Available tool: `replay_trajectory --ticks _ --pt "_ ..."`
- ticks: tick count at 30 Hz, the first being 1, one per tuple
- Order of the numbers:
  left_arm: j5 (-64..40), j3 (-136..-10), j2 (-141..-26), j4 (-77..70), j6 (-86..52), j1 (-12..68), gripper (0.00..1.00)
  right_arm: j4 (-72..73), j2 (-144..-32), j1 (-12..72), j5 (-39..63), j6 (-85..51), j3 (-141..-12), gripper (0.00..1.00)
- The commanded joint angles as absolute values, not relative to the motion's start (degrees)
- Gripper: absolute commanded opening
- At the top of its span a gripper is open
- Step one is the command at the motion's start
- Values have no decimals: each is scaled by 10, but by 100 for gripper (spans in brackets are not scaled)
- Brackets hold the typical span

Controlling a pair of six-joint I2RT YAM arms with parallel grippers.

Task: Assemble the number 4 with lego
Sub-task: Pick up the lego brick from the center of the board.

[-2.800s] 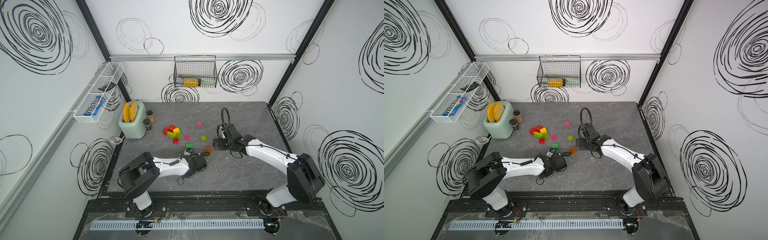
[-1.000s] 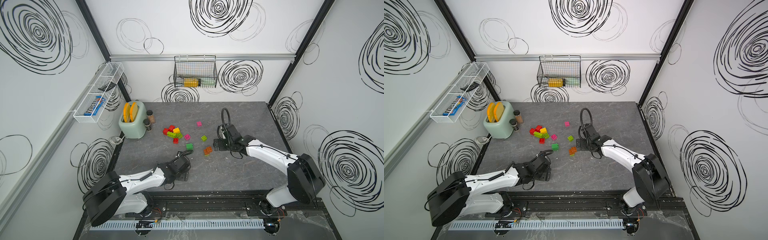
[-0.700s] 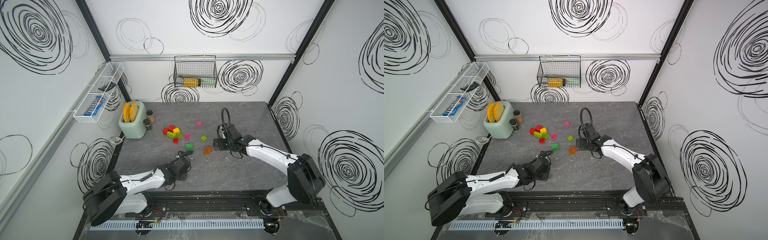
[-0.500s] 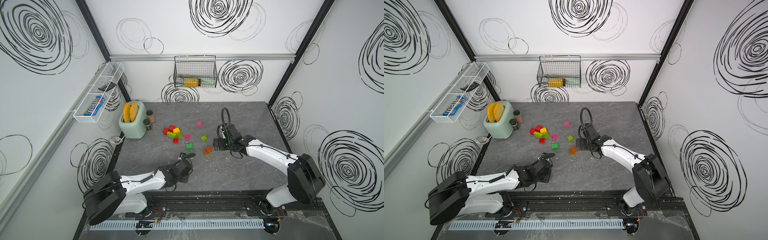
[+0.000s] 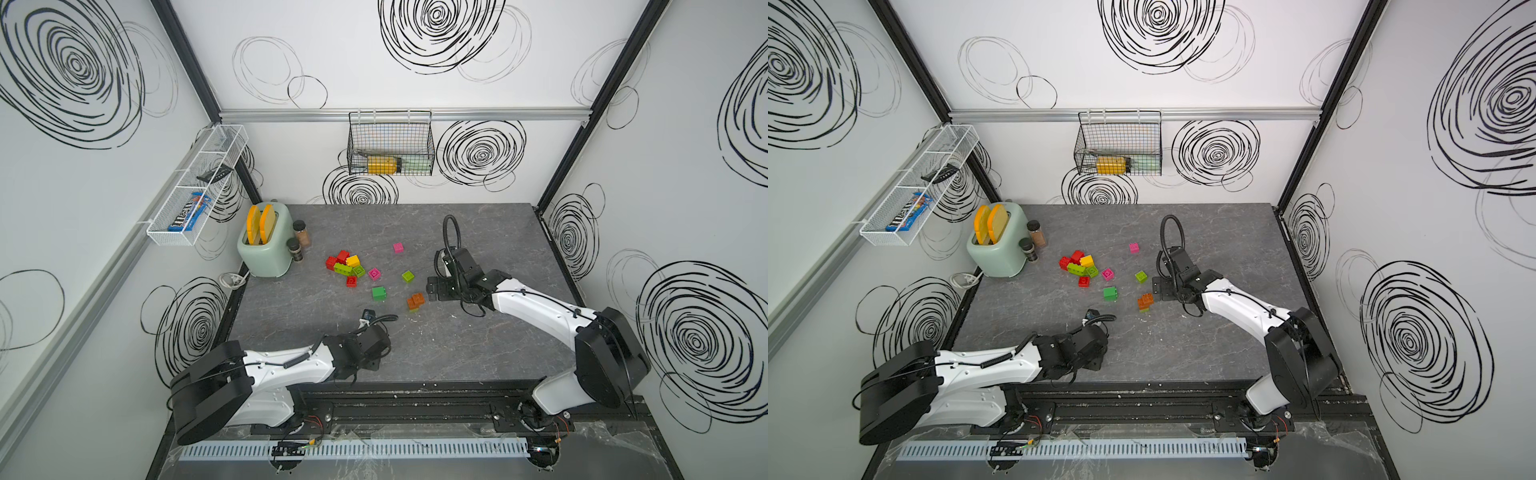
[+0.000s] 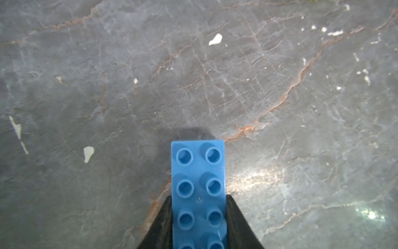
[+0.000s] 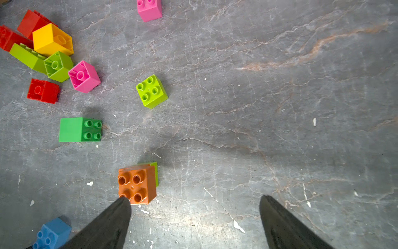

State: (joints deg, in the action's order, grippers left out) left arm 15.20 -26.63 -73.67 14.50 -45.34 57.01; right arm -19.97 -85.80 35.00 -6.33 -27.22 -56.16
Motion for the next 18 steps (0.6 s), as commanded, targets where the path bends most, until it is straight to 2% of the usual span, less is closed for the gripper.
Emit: replay_trajectory --ticks 1,5,6,13,18 --pt "98 -234 -773 223 -466 577 23 -172 -822 349 -92 -280 -551 97" --pt "109 -252 -767 223 -443 577 7 -115 -782 349 -113 -261 -512 97" --pt "112 -261 -768 223 -433 576 0 -105 -774 349 -124 -256 -506 97" --pt "100 -336 -737 163 -319 576 0 -76 -718 320 -124 -247 -491 97" --pt "95 -399 -735 176 -275 529 0 -74 -711 269 -23 -241 -482 97"
